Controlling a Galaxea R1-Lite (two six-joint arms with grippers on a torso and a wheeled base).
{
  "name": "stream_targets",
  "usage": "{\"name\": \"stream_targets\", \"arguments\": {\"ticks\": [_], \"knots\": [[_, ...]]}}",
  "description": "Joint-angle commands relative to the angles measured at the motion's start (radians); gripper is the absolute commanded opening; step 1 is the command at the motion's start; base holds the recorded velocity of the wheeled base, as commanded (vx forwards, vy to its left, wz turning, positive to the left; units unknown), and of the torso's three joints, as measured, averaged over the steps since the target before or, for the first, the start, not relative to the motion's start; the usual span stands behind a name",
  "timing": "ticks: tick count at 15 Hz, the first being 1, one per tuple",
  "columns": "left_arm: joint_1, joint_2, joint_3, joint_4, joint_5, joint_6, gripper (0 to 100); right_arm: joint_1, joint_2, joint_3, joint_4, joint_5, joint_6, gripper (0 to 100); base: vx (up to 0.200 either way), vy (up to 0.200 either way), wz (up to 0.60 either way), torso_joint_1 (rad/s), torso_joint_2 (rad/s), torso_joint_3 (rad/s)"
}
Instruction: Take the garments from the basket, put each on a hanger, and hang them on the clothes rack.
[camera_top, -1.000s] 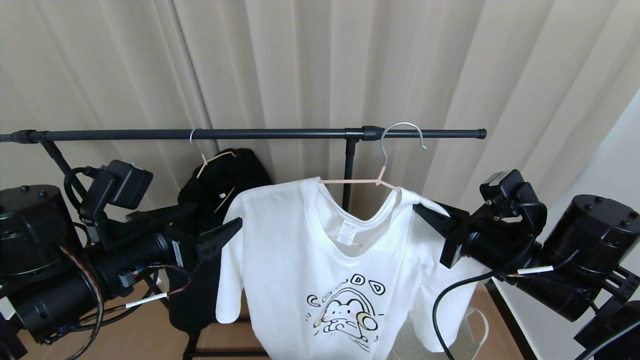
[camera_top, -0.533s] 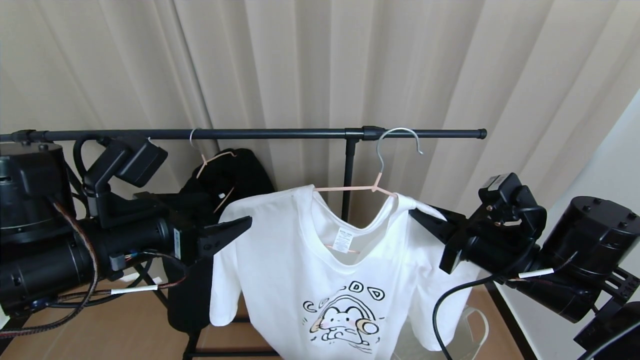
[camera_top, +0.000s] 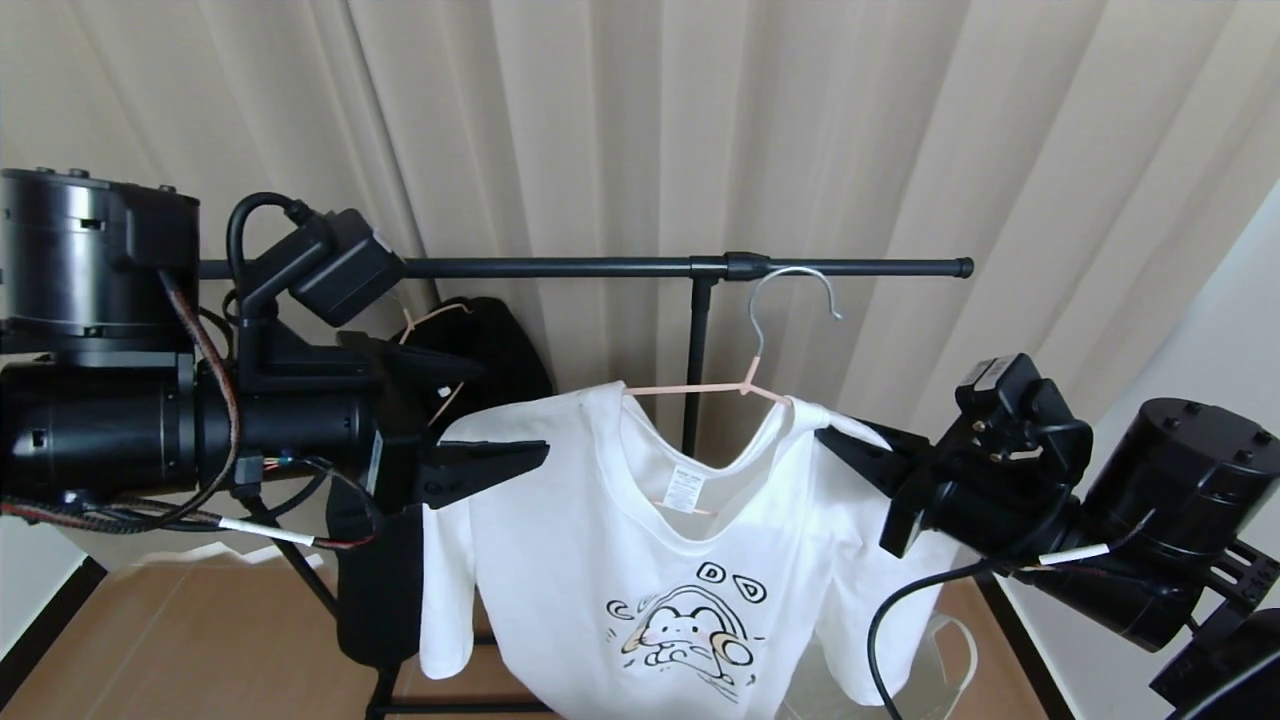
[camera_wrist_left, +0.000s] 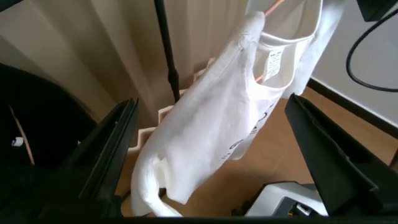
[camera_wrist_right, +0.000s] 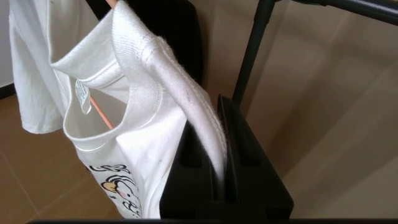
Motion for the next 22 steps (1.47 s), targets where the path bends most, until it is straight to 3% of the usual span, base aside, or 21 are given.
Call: {"name": "stream_targets", "arguments": {"ticks": [1,6,22], "knots": [[-0.014,0.091,-0.113,0.082,-0.037,0.058,100,0.001,0.0,0.003,0.0,0.0,0.0,0,0.0,0.0,0.0,0.0,0.0,0.0],[-0.072,0.18,-0.196,0.109,-0.043,0.162,100,0.007,0.0,0.003,0.0,0.0,-0.021,0,0.0,0.0,0.0,0.0,0.0,0.0],[-0.111,0.217,-0.167,0.106,-0.042,0.162,100,0.039,-0.067,0.004,0.003,0.002,-0.031,0,0.0,0.0,0.0,0.0,0.0,0.0]]}}
